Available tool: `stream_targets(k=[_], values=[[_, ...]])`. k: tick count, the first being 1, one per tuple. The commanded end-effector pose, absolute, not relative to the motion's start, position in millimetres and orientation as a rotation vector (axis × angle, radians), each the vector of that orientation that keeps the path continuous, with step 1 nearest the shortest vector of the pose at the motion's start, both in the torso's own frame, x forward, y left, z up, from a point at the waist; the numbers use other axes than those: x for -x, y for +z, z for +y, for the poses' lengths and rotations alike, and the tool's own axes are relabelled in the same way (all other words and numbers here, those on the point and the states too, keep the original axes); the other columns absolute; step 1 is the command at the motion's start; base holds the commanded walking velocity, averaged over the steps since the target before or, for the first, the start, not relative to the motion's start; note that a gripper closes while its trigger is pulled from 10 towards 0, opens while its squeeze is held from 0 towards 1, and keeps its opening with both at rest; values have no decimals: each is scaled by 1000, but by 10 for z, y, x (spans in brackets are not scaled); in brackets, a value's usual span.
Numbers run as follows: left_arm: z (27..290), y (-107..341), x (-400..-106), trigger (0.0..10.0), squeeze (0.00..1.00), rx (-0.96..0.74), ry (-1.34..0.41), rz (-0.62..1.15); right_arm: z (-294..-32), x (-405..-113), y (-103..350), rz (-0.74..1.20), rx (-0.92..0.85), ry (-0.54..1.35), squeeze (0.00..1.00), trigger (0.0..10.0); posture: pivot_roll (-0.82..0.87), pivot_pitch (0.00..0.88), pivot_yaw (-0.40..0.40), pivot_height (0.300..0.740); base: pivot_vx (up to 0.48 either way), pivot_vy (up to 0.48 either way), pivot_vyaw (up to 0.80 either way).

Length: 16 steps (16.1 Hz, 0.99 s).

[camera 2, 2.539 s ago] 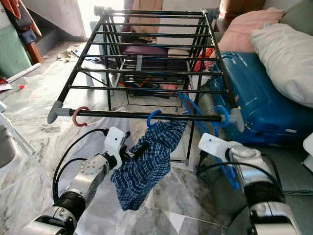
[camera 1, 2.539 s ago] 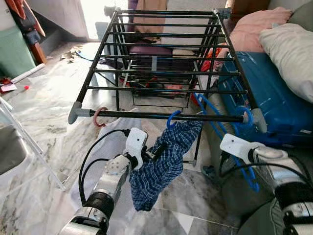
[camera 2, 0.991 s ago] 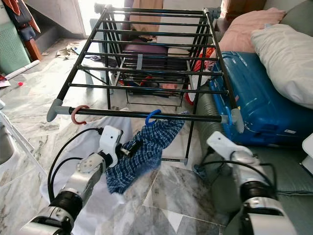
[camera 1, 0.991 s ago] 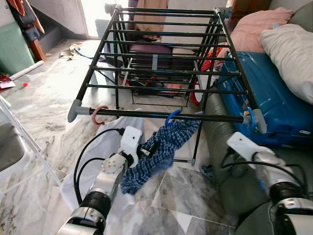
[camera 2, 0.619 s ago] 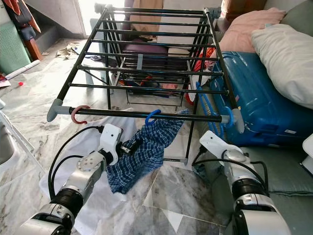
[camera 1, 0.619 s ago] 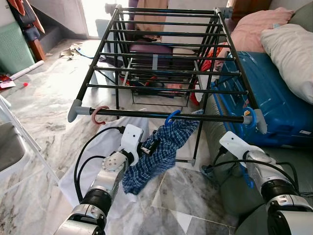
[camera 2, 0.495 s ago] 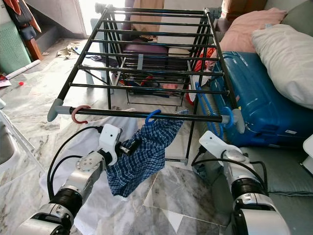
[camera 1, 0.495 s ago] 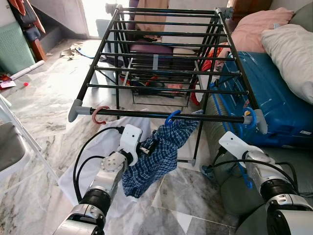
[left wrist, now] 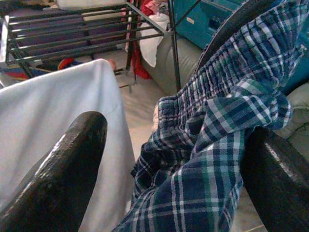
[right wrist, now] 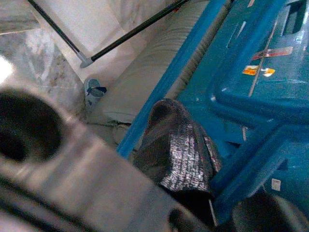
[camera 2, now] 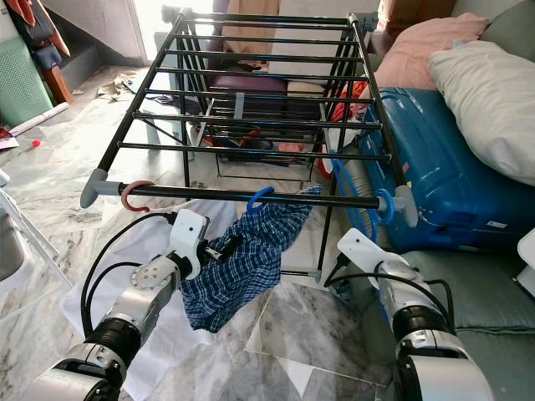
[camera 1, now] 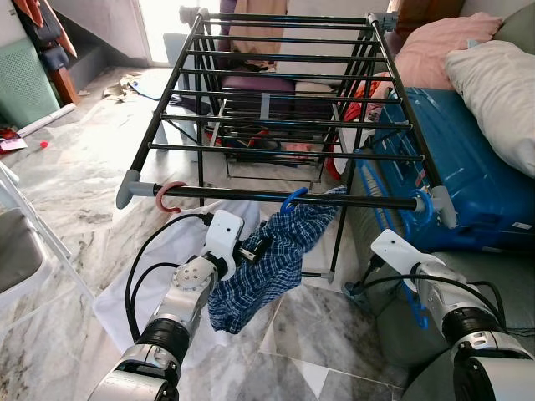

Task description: Hang hanger

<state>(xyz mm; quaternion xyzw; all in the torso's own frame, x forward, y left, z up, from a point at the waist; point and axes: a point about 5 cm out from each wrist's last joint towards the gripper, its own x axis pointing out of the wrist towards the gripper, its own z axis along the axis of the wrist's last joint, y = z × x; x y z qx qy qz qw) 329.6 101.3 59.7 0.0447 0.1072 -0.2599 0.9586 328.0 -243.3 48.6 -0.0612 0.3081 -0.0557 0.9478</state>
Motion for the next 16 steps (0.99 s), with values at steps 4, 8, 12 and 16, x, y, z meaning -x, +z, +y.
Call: stream_targets(k=[4, 8, 12, 16], values=[[996, 634, -3332, 10000, 0, -110, -542, 208, -2419, -3204, 372, 662, 92, -107, 0, 10000, 66, 0, -9, 740, 0, 0, 0], [1009, 652, -3358, 10000, 0, -117, -541, 209, -2420, -3234, 416, 619, 29, -113, 1000, 10000, 63, 0, -2, 740, 0, 0, 0], [1010, 667, -3374, 10000, 0, -122, -542, 205, -2395, -3214, 399, 605, 55, -93, 1000, 10000, 56, 0, -1, 740, 0, 0, 0], [1017, 634, -3356, 10000, 0, -124, -538, 210, -2346, -3057, 346, 560, 93, -42, 1000, 10000, 52, 0, -3, 740, 0, 0, 0]])
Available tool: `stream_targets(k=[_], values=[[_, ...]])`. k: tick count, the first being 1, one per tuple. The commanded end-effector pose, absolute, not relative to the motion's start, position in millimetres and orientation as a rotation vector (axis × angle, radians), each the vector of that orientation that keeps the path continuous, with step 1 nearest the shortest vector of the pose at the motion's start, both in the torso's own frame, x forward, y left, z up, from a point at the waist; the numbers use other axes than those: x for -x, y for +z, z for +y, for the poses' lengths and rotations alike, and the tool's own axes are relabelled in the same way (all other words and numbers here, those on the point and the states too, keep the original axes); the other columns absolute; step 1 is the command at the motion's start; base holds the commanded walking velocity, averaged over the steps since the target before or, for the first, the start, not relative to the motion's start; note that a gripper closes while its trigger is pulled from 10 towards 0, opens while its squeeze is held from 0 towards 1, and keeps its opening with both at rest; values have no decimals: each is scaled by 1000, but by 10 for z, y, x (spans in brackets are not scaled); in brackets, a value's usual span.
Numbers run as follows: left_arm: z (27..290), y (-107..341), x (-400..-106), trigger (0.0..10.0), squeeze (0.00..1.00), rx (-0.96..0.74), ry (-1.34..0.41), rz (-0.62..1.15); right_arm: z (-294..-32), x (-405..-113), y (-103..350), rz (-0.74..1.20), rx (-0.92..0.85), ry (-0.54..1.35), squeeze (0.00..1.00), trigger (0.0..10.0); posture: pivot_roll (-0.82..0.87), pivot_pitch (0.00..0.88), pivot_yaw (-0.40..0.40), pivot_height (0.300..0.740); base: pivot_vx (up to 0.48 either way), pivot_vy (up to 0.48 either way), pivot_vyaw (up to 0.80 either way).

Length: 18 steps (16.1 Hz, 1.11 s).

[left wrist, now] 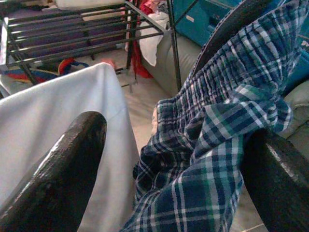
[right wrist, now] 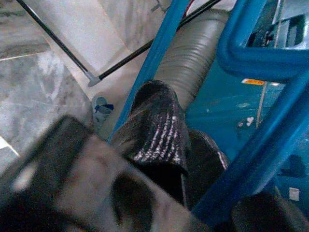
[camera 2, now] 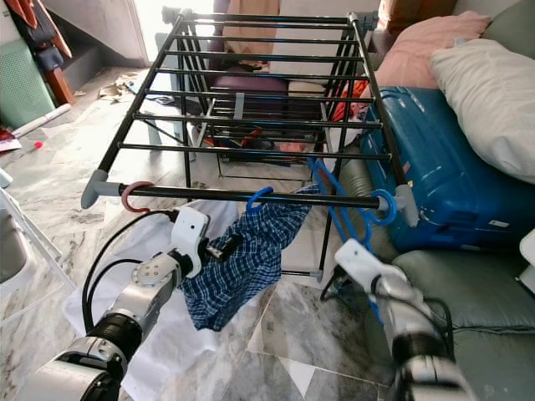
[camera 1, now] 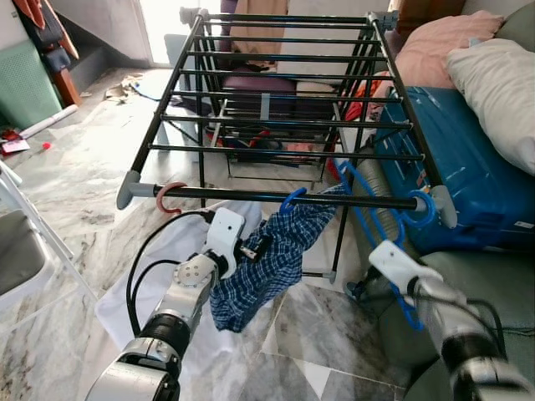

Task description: Hang hanger

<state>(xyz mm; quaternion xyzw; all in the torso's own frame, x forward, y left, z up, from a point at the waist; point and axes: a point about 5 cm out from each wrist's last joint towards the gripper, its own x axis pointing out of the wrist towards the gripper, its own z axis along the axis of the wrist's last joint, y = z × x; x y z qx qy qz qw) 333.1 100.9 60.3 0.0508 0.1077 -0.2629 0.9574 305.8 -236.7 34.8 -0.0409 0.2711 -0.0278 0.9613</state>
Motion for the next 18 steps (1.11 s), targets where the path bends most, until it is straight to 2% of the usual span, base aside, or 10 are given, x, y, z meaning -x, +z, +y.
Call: stream_targets(k=[1, 8, 18], values=[[1019, 628, -3353, 10000, 0, -125, -537, 212, -2347, -3017, 339, 555, 95, -42, 1000, 10000, 49, 0, -2, 740, 0, 0, 0], [965, 592, -3329, 10000, 0, -131, -553, 220, -2325, -2635, 427, 496, 126, -55, 1000, 10000, 19, 0, 9, 740, 0, 0, 0], [932, 548, -3289, 10000, 0, -148, -571, 227, -2109, -2255, 399, 476, 95, 32, 1000, 10000, 12, 0, 6, 740, 0, 0, 0]])
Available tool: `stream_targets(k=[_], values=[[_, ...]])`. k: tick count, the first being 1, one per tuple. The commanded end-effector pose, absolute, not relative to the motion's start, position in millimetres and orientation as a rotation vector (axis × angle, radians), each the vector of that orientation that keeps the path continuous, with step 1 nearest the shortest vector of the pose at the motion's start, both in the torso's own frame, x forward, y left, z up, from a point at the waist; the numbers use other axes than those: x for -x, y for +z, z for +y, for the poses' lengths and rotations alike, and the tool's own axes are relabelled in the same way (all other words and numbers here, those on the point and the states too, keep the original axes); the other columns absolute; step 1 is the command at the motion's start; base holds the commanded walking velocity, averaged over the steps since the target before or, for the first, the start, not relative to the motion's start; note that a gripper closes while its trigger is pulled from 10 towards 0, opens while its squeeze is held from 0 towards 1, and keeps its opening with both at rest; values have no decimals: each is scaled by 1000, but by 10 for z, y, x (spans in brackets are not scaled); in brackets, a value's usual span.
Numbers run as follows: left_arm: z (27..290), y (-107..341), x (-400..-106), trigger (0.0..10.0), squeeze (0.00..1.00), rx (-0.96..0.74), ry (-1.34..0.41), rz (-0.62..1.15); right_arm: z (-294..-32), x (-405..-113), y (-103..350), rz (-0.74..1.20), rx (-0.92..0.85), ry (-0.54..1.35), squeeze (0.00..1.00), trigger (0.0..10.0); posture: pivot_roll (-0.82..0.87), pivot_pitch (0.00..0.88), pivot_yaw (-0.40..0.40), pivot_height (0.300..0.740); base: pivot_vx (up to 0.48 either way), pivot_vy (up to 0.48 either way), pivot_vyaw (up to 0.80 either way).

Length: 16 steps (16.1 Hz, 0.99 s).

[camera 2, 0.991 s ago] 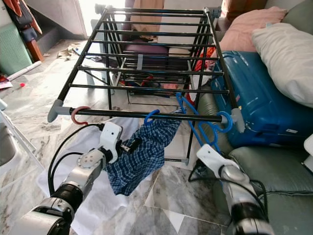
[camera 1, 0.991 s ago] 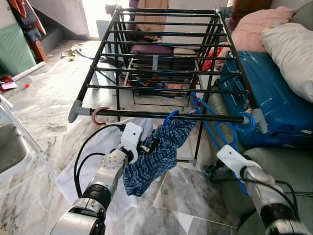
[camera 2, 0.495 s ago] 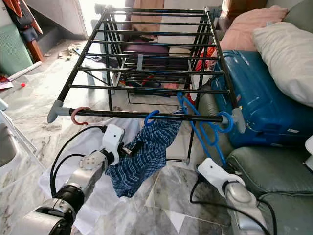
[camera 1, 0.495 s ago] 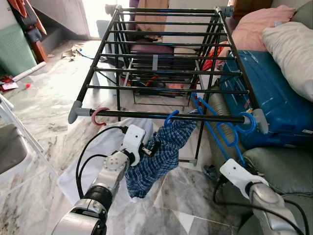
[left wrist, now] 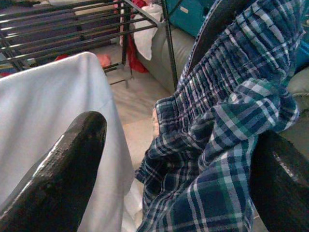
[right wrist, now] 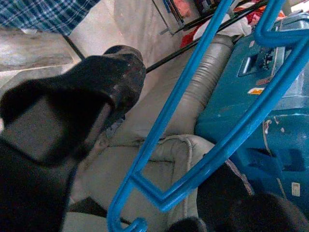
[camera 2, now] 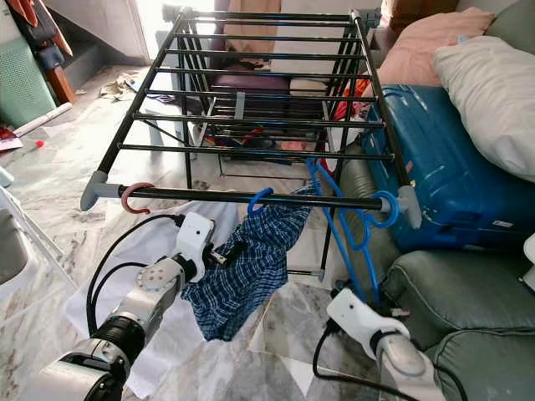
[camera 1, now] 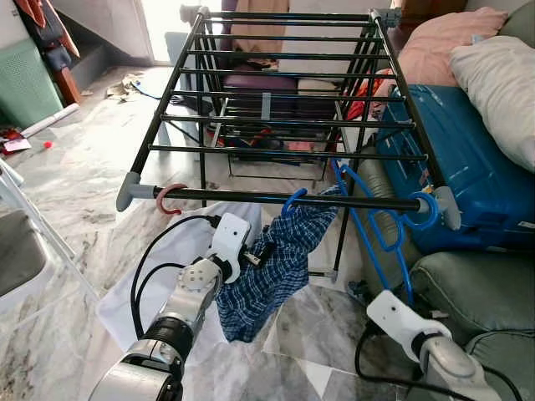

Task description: Hang hanger

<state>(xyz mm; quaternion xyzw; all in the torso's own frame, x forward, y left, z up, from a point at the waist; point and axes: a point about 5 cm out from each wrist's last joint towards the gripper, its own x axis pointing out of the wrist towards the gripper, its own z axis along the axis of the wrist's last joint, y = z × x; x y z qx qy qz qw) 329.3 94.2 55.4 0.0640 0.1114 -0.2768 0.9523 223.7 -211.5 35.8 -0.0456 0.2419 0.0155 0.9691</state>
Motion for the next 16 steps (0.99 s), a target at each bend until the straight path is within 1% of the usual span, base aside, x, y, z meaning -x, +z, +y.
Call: stream_targets(k=[1, 6, 9, 12, 16], values=[[928, 545, -3286, 10000, 0, -147, -571, 228, -2120, -2247, 398, 475, 105, 24, 1000, 10000, 12, 0, 6, 740, 0, 0, 0], [900, 529, -3272, 10000, 0, -150, -577, 231, -2121, -2240, 461, 443, 122, 23, 1000, 10000, 3, 0, 5, 740, 0, 0, 0], [884, 533, -3274, 10000, 0, -150, -577, 230, -2148, -2264, 489, 430, 143, 7, 1000, 10000, 1, 0, 3, 740, -273, 0, 0], [874, 534, -3276, 10000, 0, -149, -577, 231, -2202, -2313, 568, 377, 163, -44, 1000, 10000, 2, 0, 1, 740, -277, 0, 0], [873, 526, -3271, 10000, 0, -151, -576, 233, -2208, -2342, 611, 349, 180, -44, 1000, 10000, 1, 0, 1, 740, -382, 0, 0]])
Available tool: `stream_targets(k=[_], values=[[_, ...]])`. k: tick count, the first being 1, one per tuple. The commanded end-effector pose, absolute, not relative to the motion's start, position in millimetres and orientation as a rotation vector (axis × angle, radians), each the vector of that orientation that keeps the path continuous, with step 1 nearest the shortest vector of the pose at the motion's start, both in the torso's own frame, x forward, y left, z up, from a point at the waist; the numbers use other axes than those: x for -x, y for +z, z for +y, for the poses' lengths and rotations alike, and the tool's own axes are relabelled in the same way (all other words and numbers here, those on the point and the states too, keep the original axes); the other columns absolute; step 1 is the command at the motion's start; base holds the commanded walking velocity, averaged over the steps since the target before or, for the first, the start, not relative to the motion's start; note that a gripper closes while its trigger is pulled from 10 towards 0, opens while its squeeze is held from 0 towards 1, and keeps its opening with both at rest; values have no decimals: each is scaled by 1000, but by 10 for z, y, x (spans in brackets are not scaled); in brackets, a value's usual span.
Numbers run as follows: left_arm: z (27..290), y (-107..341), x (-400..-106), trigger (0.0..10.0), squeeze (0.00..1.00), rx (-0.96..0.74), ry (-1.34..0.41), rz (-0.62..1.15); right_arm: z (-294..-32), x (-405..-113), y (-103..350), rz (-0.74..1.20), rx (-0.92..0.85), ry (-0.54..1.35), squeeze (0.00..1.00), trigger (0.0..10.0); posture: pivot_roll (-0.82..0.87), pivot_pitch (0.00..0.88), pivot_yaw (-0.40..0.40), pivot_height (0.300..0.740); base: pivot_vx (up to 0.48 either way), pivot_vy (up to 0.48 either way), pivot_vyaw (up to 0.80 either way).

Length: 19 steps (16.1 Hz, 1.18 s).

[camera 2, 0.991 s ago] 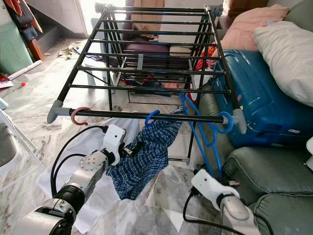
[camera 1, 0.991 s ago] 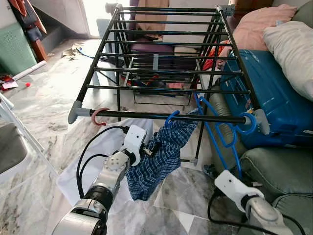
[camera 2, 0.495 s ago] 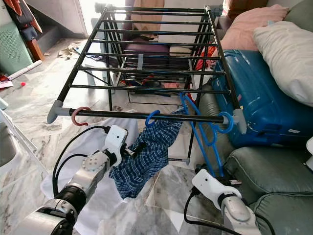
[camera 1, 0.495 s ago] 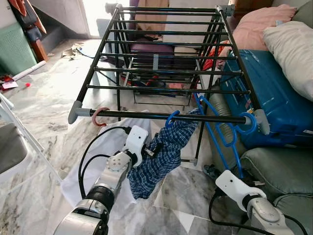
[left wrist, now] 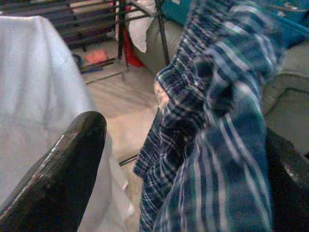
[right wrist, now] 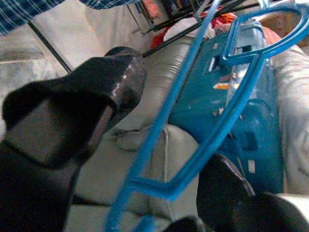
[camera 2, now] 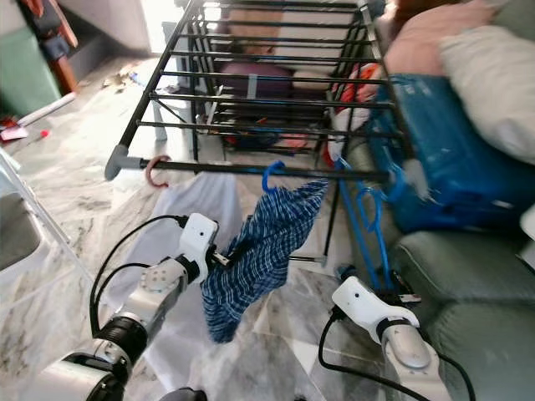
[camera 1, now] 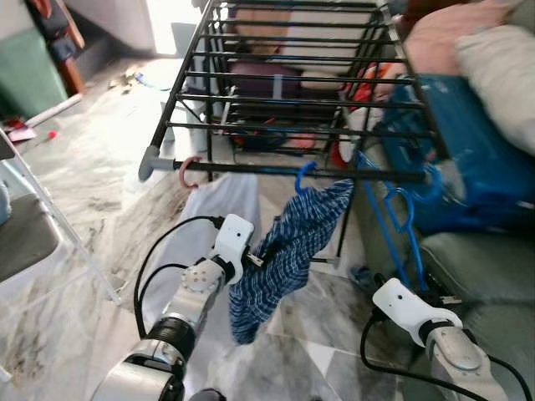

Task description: Hang hanger

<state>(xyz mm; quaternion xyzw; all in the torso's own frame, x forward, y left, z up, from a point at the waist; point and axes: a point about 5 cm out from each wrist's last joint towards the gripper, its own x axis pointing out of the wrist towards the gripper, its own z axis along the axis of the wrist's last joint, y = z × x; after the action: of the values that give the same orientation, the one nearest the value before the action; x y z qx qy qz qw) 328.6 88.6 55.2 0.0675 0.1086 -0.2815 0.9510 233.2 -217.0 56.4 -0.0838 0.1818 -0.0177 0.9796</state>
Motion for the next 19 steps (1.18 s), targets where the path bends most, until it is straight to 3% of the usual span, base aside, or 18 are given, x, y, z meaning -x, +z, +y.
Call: stream_targets(k=[1, 12, 13, 14, 15, 19], values=[[872, 526, -3271, 10000, 0, -151, -576, 232, -2206, -2346, 610, 349, 184, -42, 1000, 10000, 1, 0, 1, 740, -394, 0, 0], [927, 534, -3295, 10000, 0, -164, -548, 229, -2150, -2418, 625, 340, 188, -8, 1000, 10000, 11, 0, -8, 740, -392, 0, 0], [947, 535, -3299, 10000, 0, -168, -540, 228, -2114, -2426, 621, 342, 179, 12, 647, 10000, 19, 0, -9, 740, -379, 0, 0], [966, 542, -3310, 10000, 0, -168, -529, 227, -2088, -2431, 619, 342, 180, 22, 212, 10000, 19, 0, -10, 740, -379, 0, 0], [981, 543, -3315, 10000, 0, -168, -521, 228, -2053, -2425, 612, 341, 164, 44, 0, 10000, 22, 0, -14, 740, -368, 0, 0], [989, 539, -3314, 10000, 0, -169, -512, 227, -1973, -2434, 620, 330, 107, 80, 0, 10000, 25, 0, -18, 740, -353, 0, 0]])
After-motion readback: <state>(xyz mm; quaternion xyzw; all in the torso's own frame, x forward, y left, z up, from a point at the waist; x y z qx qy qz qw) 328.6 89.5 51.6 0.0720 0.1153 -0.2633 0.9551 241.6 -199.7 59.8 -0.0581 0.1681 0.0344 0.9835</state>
